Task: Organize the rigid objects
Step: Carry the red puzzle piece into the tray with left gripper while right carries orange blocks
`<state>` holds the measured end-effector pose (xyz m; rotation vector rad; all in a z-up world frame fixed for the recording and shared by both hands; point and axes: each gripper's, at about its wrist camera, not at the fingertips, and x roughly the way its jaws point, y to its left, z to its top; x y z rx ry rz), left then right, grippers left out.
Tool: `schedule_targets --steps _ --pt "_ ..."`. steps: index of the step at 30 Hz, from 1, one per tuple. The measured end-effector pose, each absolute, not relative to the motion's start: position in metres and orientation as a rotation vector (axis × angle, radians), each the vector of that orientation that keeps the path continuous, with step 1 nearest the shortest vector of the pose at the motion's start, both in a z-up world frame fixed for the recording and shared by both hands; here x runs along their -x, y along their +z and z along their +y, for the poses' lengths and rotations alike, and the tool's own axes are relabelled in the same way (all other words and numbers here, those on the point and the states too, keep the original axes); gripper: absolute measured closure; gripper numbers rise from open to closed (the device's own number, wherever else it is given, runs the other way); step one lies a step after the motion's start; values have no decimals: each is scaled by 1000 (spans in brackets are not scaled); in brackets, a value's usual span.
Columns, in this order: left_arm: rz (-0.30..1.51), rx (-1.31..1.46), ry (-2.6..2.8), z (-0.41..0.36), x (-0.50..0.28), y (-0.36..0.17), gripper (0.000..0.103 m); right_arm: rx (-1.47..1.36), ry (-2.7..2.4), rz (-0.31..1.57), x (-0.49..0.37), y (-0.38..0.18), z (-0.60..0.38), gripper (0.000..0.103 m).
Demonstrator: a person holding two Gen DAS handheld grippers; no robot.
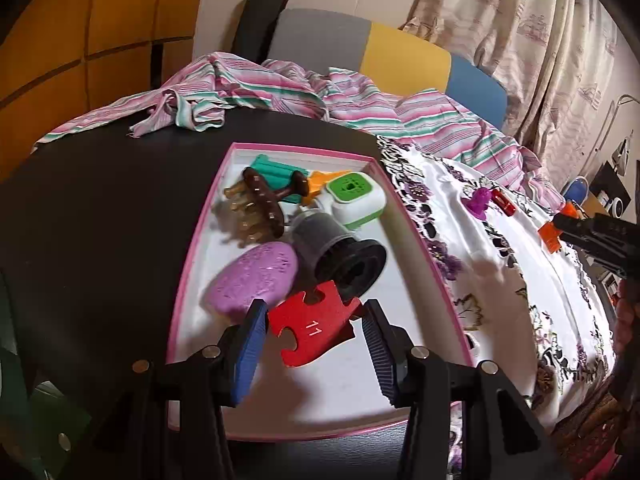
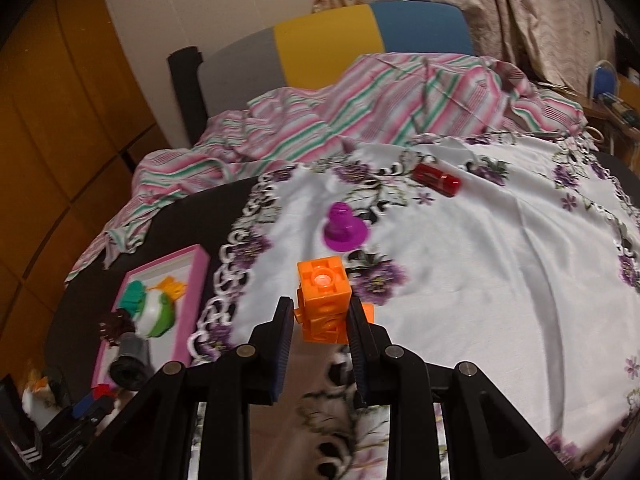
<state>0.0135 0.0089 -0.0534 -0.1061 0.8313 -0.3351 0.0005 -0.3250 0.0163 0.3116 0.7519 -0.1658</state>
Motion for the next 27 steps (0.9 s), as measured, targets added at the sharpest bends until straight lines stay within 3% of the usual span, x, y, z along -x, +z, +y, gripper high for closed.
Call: schedule_targets --steps 13,27 --pt "876 82 -303 16 -14 -66 54 -270 -15 779 -12 19 -254 76" --pt "842 232 -326 40 3 -48 52 -126 112 811 -32 8 -168 76"
